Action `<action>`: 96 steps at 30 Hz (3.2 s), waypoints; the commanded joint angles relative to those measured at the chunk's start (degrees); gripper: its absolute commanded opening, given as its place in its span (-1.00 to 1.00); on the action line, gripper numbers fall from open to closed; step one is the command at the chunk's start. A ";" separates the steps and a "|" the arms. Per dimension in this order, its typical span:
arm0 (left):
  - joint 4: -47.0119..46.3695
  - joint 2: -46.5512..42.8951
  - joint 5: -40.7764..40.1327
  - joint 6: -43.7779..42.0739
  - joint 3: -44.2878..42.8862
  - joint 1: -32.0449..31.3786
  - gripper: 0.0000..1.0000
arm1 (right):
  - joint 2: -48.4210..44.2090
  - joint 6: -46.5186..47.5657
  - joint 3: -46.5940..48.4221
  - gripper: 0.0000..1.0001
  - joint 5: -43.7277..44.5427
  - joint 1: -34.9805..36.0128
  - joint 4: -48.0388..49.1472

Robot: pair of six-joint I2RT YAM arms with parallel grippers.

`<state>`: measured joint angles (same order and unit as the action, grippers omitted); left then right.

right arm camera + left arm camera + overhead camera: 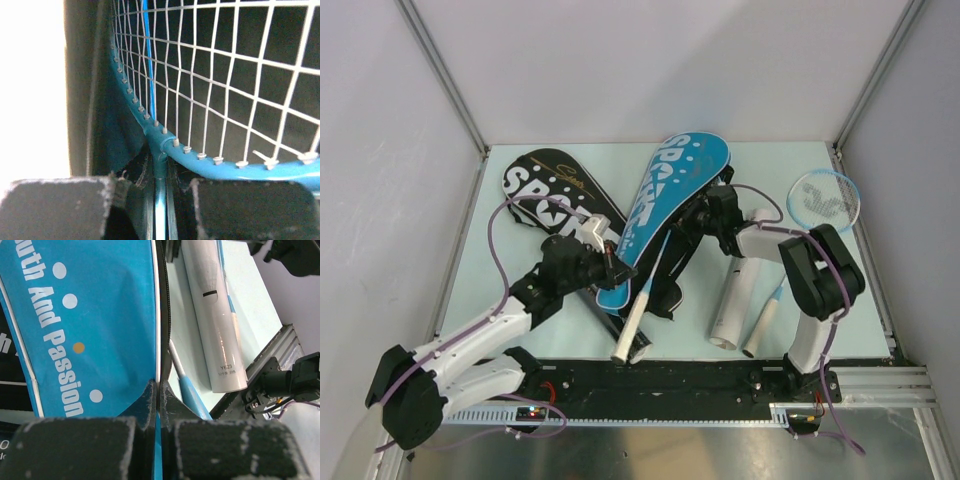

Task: Pack up the badminton gear
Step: Place the racket in the racket bag.

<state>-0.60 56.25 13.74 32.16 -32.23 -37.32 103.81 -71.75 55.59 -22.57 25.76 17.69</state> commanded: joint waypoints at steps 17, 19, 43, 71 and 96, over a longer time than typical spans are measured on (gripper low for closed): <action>-4.39 -2.39 8.76 -3.85 1.71 -0.20 -1.00 | 20.28 4.04 25.86 -0.64 -1.55 -4.64 4.43; -4.40 -1.39 7.84 -3.02 1.26 -0.18 -1.00 | 19.78 4.24 26.16 -0.25 -2.18 -4.88 2.06; -5.68 0.50 2.47 -0.46 0.04 -0.14 -1.00 | 1.08 27.14 13.49 0.19 3.91 -0.59 -34.85; -6.52 0.11 1.92 -1.34 1.49 -0.20 -1.00 | -10.54 21.04 -1.36 -0.99 0.25 2.30 -22.77; -5.70 -0.39 6.57 -6.49 2.50 -1.01 -1.00 | 7.47 4.77 11.76 -1.00 -7.60 -5.12 1.43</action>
<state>-2.55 57.21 18.90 28.10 -29.87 -37.91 109.32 -62.06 62.57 -31.59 21.80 10.76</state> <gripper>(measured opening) 0.009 0.035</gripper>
